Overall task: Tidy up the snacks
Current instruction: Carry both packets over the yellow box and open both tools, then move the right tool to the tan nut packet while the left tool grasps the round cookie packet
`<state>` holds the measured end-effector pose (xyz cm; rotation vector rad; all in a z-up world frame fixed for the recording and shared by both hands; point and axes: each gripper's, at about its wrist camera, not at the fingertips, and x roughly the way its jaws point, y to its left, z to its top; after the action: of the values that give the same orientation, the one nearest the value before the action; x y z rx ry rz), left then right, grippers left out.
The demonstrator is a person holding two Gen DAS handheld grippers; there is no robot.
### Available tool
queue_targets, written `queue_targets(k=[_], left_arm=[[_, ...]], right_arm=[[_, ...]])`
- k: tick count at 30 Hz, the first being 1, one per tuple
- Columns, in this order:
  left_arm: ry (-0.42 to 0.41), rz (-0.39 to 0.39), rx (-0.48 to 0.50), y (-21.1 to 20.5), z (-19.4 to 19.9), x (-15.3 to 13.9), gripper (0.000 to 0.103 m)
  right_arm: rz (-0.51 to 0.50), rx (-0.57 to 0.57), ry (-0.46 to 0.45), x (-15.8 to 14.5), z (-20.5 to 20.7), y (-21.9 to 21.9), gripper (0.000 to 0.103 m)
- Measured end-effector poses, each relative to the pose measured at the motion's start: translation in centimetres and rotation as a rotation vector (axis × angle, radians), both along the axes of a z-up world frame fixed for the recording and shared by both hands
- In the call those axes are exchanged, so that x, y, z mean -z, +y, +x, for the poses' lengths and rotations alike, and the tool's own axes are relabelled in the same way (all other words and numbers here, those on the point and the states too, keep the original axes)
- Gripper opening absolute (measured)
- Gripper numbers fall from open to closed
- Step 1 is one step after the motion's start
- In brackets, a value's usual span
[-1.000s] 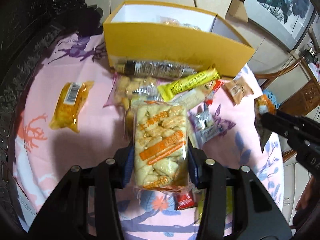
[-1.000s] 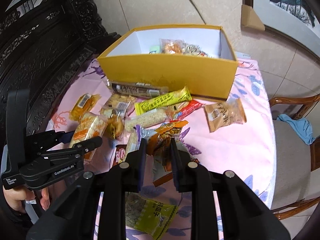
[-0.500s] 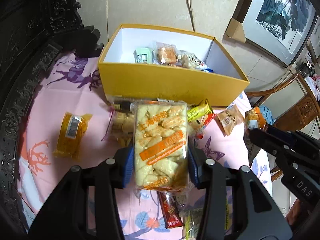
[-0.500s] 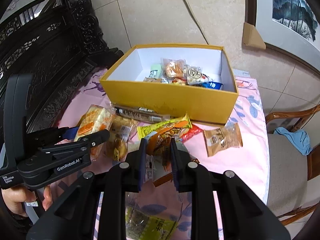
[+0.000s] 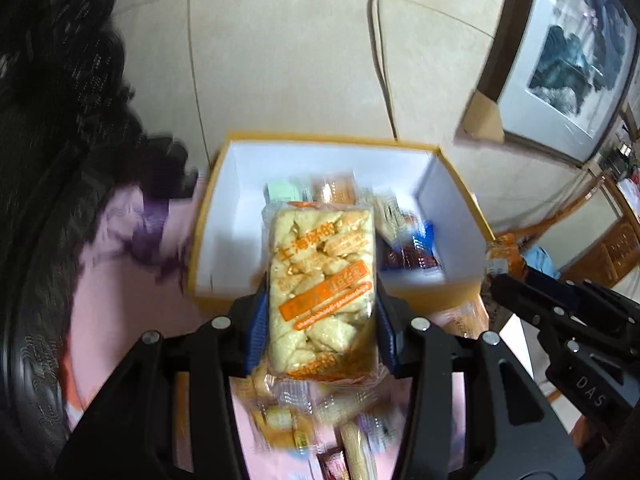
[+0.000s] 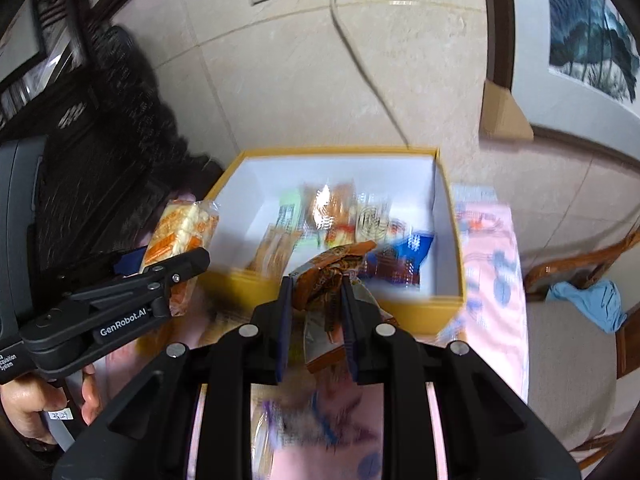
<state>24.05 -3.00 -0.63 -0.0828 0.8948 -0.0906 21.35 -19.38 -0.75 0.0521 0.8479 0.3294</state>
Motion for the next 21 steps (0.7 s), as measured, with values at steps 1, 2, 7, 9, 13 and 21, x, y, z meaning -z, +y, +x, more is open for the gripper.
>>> queue_targets(k=[1, 2, 7, 9, 13, 21], left_arm=[[-0.001, 0.011, 0.000, 0.1, 1.9, -0.5, 0.046], [-0.008, 0.011, -0.001, 0.2, 3.0, -0.9, 0.047], [-0.048, 0.013, -0.044, 1.6, 6.5, -3.3, 0.090], [-0.066, 0.027, -0.043, 2.1, 6.2, -4.1, 0.092], [-0.050, 0.050, -0.061, 2.9, 3.9, -3.3, 0.094], [0.001, 0.052, -0.119, 3.3, -7.1, 5.7, 0.094]], right_arm=[[-0.002, 0.005, -0.004, -0.4, 1.2, 0.1, 0.023], [-0.006, 0.009, -0.007, -0.8, 2.3, 0.1, 0.024], [-0.128, 0.048, -0.020, -2.3, 7.7, 0.7, 0.053], [-0.148, 0.055, -0.034, -2.7, 8.1, 0.3, 0.054], [-0.152, 0.027, -0.039, -2.5, 6.7, -0.9, 0.061], [-0.199, -0.034, 0.113, 5.7, -0.2, -5.0, 0.061]])
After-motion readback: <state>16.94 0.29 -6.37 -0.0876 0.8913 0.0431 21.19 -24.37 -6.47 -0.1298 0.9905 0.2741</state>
